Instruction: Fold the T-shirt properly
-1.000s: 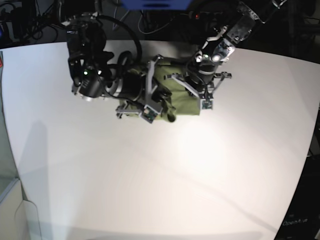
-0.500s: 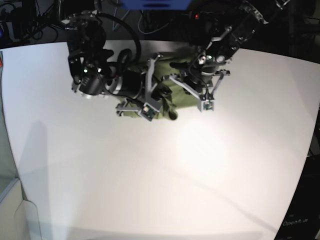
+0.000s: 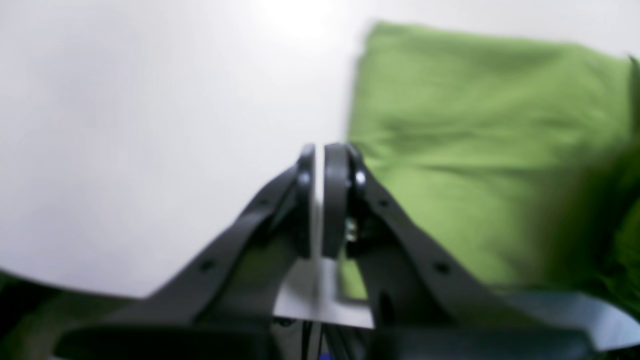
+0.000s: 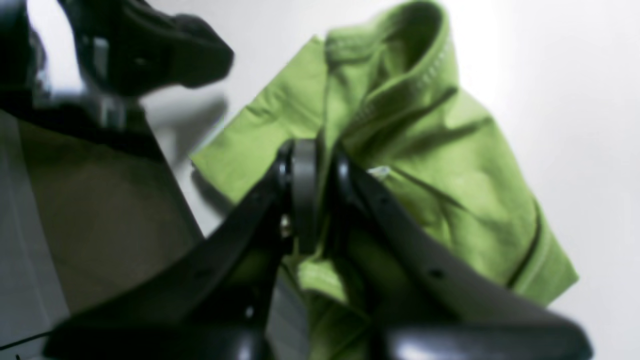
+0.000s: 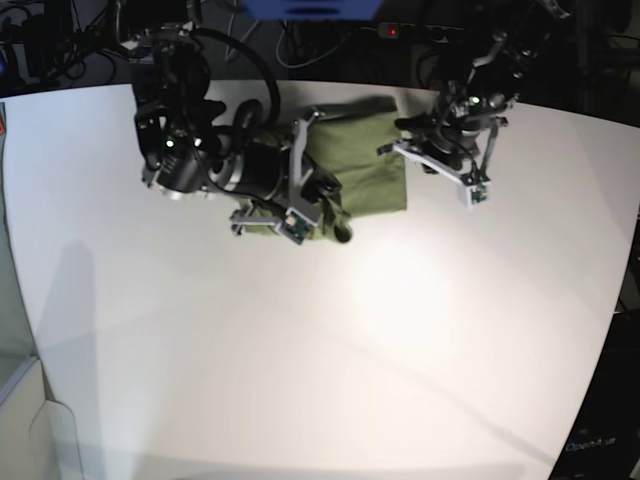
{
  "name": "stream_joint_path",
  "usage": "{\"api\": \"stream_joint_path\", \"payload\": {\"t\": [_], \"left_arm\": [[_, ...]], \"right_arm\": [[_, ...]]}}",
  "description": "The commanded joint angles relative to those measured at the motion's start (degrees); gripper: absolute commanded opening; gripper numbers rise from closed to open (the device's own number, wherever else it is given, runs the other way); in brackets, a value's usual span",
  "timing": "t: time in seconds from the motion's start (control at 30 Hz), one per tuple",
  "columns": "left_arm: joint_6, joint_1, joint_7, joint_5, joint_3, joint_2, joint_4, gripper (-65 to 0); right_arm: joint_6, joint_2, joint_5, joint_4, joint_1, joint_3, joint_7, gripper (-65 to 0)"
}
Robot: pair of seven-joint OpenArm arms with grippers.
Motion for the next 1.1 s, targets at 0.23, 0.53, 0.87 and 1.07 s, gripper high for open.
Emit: {"api": "stream_joint_path", "payload": {"t": [0.23, 0.53, 0.87, 1.07], "left_arm": [[-0.3, -4.25, -0.92, -0.12, -0.64, 2.72, -10.15, -62.7], [-4.78, -6.62, -1.01, 0.15, 2.18, 4.74, -12.0, -62.7], [-4.96, -8.3, -1.01, -0.03, 1.82, 4.74, -11.38, -62.7], [-4.96, -8.56, -0.92, -0.03, 1.82, 4.56, -11.38, -62.7]], "right_arm": [[0.14, -1.63, 1.47, 0.87, 0.73, -0.8, 1.42, -64.3], [0.14, -1.63, 1.47, 0.87, 3.19, -4.4, 1.42, -64.3], [0.14, -3.12, 1.38, -1.06, 4.42, -7.04, 1.42, -64.1], [0.14, -3.12, 1.47, -3.61, 5.56, -7.13, 1.24, -64.0]]}}
